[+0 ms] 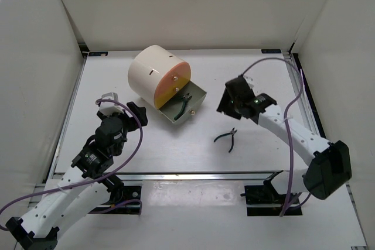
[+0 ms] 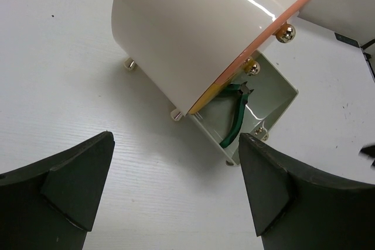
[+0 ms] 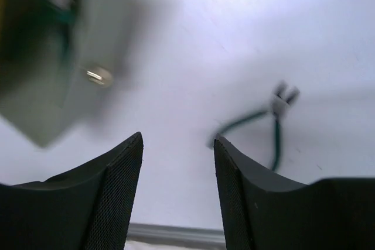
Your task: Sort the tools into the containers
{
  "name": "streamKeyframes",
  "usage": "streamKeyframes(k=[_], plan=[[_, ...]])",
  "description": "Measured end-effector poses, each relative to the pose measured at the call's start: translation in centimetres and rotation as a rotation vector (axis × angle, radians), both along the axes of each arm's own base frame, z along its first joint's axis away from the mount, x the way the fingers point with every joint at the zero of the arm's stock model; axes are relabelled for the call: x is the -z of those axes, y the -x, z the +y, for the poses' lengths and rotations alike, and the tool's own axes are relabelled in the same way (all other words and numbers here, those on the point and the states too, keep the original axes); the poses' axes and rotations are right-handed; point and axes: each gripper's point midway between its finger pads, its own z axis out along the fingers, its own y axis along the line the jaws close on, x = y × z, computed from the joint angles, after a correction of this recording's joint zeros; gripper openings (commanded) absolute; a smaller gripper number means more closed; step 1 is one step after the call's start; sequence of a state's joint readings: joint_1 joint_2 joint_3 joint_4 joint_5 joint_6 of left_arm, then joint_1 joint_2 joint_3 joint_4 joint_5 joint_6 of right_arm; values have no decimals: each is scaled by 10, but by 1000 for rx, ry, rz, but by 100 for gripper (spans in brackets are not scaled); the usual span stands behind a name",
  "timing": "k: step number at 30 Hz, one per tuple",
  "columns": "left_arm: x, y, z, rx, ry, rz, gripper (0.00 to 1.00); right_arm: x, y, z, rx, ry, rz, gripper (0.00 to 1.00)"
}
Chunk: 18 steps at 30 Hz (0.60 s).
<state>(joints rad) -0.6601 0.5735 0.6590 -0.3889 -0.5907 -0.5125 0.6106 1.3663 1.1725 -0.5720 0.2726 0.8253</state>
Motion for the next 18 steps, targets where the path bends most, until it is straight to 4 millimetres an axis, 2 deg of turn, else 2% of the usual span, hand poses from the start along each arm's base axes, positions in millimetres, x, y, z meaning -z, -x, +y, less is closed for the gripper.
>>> streamKeyframes(k=[5,8,12,16,18], plan=[[-2,0,-1,4,1,-4,98,97,74,-45,-19,141,266,57],[-1,-1,-1,5,0,1,98,133,107,-63,-18,184,386,58],[1,-1,-3,10,4,8,98,152,125,-71,-21,187,449,58],[2,0,-5,14,12,14,98,165,127,-70,-22,154,476,57],[2,0,-5,16,14,16,98,164,123,-66,-22,122,470,57]])
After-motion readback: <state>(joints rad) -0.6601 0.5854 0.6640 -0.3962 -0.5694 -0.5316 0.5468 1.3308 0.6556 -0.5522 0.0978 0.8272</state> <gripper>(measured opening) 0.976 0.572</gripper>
